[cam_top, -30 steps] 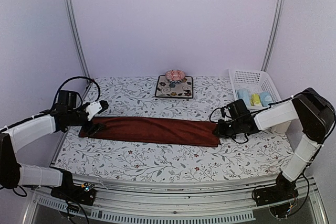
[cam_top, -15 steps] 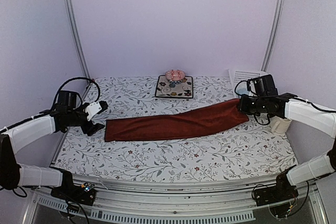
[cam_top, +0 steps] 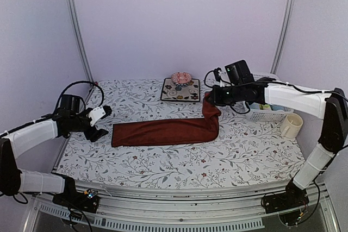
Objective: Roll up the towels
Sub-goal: Pick up the towel from the center of the board, then fold the towel at the center of the board.
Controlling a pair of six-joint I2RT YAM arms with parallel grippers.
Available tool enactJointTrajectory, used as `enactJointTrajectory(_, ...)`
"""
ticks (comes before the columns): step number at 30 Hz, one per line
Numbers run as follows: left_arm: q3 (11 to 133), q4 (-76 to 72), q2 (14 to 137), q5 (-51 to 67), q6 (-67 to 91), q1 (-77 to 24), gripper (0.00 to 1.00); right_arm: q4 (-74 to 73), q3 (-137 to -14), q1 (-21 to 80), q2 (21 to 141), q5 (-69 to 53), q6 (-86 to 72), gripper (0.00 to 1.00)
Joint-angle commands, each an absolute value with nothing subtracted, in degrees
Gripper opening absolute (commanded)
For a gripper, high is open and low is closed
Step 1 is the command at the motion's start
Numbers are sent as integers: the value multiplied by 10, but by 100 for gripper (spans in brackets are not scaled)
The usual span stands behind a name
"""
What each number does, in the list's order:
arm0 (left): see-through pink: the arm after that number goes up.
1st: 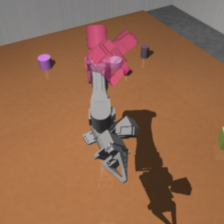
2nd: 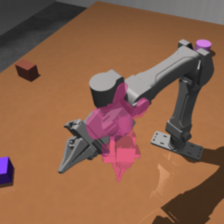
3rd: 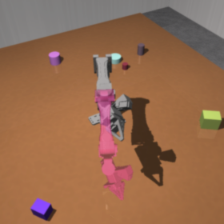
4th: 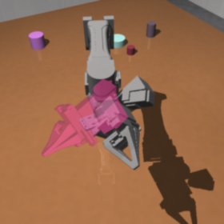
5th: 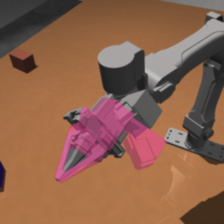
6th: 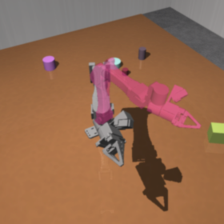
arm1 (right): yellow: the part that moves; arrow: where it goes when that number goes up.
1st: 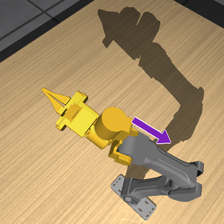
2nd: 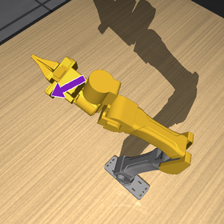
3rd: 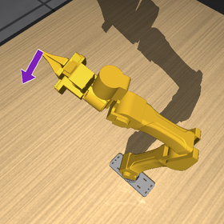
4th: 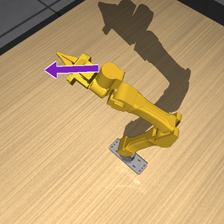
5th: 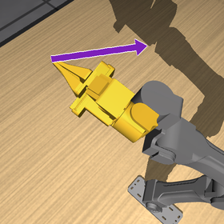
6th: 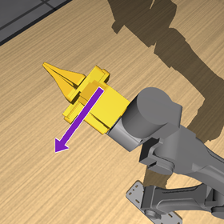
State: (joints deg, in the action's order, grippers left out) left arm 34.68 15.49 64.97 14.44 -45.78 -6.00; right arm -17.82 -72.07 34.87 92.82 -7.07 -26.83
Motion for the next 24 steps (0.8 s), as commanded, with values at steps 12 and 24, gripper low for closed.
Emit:
enactJointTrajectory(12,324,121,674,123,-431,-41,82,-118,-977,487,1207,-119,-316,2)
enactJointTrajectory(24,345,128,714,187,-448,61,83,-130,-1160,525,1339,-151,-332,2)
